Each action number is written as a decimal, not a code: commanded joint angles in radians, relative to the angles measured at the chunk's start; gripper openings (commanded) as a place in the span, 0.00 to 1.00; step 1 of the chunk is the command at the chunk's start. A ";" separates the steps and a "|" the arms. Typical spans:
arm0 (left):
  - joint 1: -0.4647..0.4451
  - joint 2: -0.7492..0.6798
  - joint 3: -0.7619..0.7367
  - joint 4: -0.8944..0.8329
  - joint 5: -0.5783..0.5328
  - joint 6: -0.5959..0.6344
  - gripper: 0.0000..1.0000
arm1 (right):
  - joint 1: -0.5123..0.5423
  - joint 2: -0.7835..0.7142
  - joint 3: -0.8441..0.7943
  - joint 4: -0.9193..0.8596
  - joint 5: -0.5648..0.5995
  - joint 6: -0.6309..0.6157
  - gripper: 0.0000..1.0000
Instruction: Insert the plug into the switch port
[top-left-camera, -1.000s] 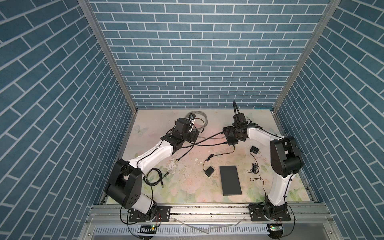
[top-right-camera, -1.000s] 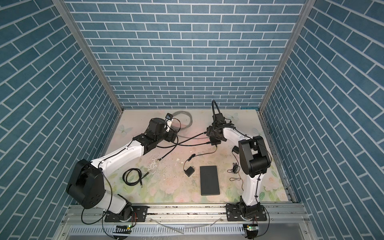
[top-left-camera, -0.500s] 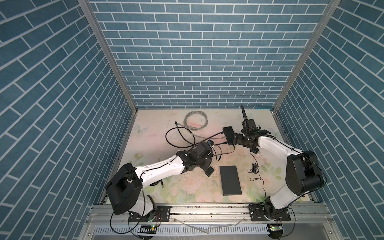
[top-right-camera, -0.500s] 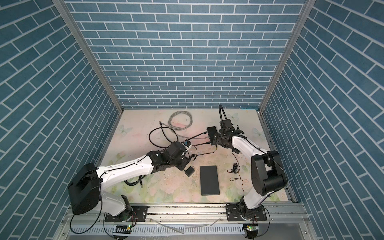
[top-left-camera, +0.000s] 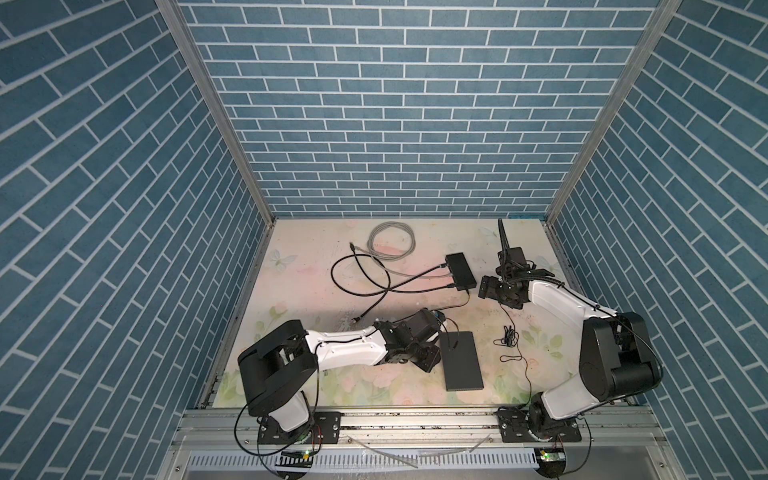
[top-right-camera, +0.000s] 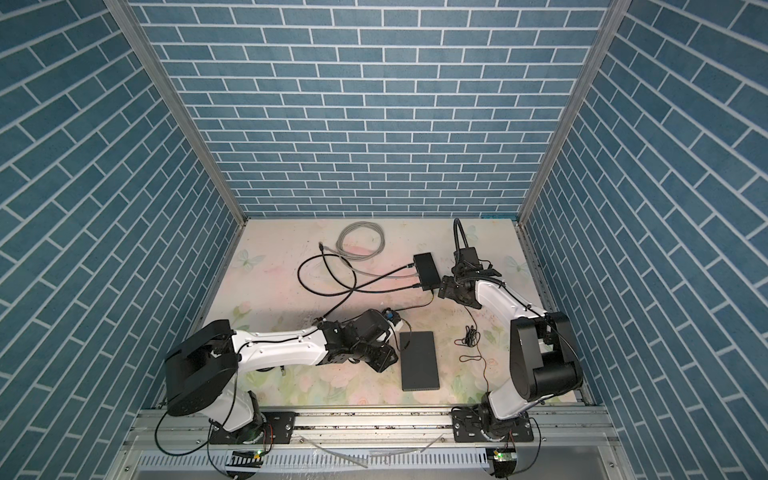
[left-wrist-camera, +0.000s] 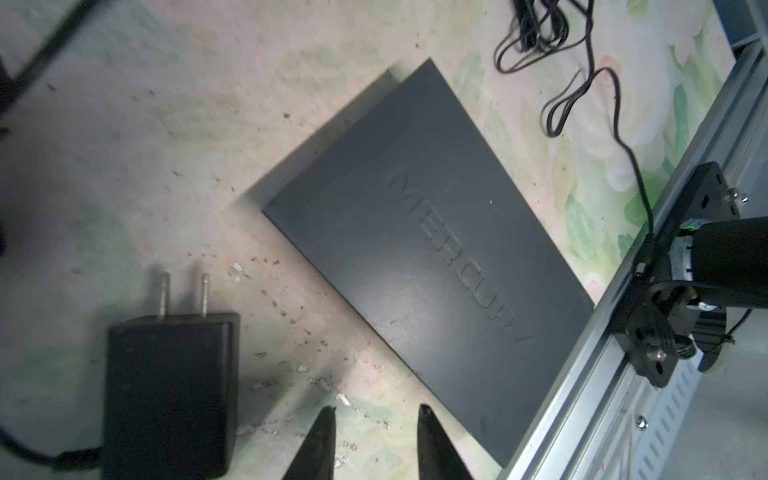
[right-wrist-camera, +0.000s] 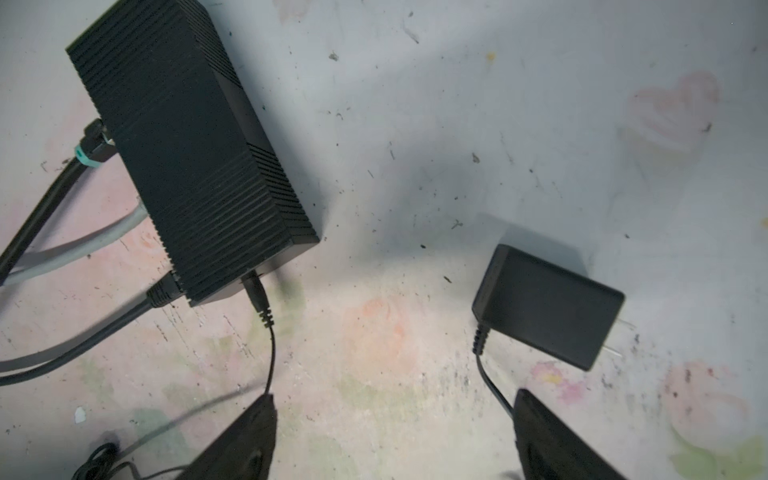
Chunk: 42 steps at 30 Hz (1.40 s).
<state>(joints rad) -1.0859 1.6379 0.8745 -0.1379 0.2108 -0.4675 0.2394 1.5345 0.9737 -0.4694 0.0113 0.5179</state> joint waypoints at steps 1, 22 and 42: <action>-0.005 0.034 0.002 -0.048 -0.083 -0.002 0.33 | -0.013 -0.047 -0.029 -0.045 -0.003 -0.005 0.89; 0.276 0.299 0.225 -0.104 -0.417 0.218 0.37 | -0.032 -0.284 -0.103 -0.376 0.094 0.124 0.87; 0.285 0.116 0.145 0.066 -0.103 0.210 0.45 | -0.028 -0.297 -0.232 -0.580 0.002 0.284 0.75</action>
<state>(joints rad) -0.7971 1.7668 1.0409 -0.0803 0.0738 -0.2501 0.2104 1.2381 0.7879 -1.0183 -0.0036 0.7555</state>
